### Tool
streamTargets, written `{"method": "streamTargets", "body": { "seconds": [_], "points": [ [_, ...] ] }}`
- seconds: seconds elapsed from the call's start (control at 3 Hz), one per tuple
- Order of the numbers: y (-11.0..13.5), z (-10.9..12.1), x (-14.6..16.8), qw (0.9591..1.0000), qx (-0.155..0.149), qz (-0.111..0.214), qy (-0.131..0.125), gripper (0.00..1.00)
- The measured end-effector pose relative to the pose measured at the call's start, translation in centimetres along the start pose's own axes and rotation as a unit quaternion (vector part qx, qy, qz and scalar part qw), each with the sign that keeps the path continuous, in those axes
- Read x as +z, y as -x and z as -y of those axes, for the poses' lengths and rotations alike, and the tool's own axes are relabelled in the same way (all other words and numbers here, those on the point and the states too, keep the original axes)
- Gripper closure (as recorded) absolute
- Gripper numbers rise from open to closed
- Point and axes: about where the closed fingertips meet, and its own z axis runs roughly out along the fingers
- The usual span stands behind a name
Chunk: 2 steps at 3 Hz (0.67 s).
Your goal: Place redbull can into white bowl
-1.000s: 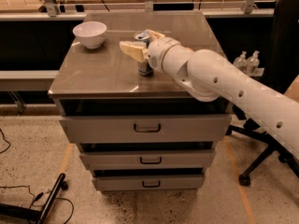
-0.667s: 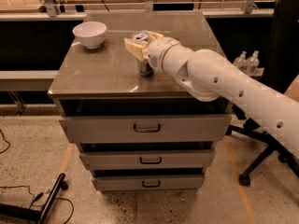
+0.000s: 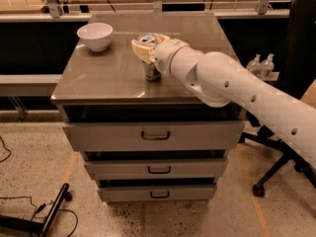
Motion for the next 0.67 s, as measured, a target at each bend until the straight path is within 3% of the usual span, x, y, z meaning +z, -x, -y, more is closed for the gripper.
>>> {"method": "streamTargets", "body": {
  "seconds": [0.33, 0.67],
  "points": [
    [1.6, 0.0, 0.3, 1.0000, 0.003, 0.000, 0.004, 1.00],
    [6.8, -0.5, 1.8, 0.9998, 0.011, 0.010, 0.011, 1.00]
  ]
}}
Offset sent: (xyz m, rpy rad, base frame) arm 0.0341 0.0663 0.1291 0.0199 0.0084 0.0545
